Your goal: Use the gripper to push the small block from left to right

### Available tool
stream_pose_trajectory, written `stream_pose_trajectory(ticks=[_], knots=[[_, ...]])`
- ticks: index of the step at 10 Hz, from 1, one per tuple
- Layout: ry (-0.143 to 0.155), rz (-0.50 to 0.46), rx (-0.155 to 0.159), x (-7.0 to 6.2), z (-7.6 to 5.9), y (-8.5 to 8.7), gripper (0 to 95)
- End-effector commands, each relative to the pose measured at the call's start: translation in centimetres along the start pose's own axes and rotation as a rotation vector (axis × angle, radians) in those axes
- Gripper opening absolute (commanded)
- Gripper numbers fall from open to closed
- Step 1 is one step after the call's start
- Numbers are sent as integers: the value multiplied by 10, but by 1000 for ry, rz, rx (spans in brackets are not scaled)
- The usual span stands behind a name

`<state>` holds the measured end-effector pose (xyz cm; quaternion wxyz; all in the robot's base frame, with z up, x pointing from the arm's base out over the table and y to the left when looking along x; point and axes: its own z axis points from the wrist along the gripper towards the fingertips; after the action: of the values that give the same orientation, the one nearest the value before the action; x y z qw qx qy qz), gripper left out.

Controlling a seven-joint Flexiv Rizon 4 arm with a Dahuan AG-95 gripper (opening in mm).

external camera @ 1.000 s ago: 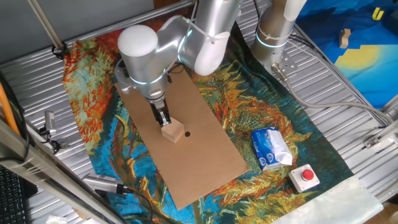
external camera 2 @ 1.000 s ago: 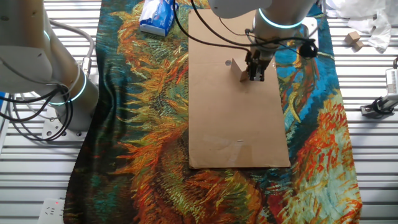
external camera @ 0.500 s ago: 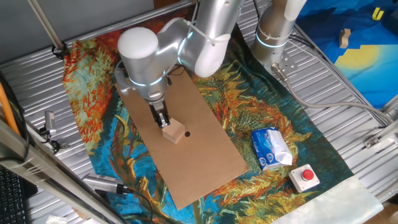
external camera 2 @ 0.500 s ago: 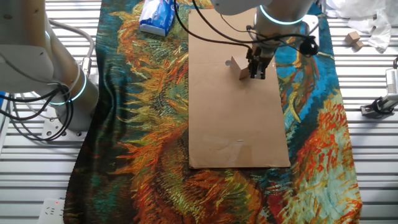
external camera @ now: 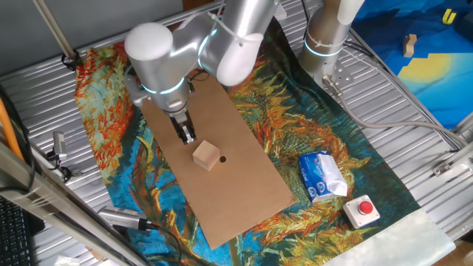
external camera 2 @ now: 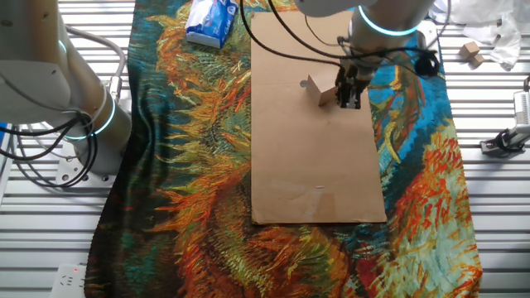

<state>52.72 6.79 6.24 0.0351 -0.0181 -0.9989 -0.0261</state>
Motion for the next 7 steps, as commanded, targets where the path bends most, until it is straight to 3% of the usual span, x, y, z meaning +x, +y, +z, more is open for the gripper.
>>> stream_pose_trajectory(ticks=[1,7], knots=[[-1,-30,-7,-1,-6,-23,0],[-3,-11,-6,-5,-8,-29,0]])
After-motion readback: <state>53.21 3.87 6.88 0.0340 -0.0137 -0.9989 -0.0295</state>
